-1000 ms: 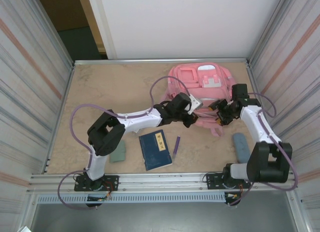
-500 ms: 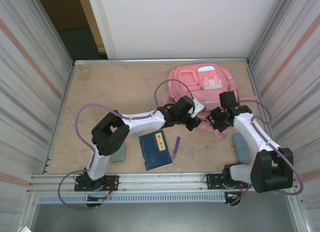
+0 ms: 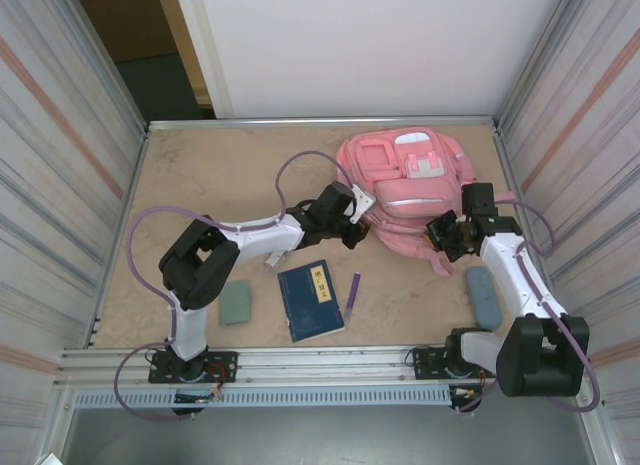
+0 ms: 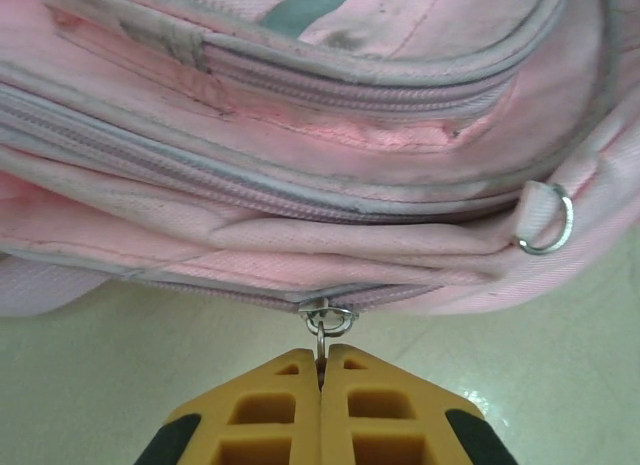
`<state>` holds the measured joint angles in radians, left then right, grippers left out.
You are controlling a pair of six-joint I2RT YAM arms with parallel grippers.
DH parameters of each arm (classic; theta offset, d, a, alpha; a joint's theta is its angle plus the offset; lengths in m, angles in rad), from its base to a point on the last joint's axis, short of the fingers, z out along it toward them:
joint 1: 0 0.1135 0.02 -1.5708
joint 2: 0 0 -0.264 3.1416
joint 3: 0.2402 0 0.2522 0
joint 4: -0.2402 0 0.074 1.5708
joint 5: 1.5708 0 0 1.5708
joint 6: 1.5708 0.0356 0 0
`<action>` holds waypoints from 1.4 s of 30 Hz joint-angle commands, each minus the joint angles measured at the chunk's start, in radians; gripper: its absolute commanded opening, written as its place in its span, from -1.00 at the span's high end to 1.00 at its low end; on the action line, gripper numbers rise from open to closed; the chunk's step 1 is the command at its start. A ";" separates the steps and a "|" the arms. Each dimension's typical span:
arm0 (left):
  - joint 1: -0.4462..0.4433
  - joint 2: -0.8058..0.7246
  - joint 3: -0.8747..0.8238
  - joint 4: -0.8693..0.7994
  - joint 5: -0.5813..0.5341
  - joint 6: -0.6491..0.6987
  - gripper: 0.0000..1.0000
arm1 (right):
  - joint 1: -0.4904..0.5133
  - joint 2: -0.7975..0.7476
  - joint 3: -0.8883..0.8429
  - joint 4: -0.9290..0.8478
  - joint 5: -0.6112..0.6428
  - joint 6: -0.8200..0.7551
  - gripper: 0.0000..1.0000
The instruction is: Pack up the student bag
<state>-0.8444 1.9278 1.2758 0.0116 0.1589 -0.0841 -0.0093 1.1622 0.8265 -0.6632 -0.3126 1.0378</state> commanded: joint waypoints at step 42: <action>0.024 -0.028 -0.046 0.098 0.049 -0.005 1.00 | 0.286 0.201 0.029 0.048 0.120 0.380 0.26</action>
<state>-0.8322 1.9415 1.2385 0.0605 0.1963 -0.1181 0.2817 1.3403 0.8684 -0.6174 -0.2489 1.3731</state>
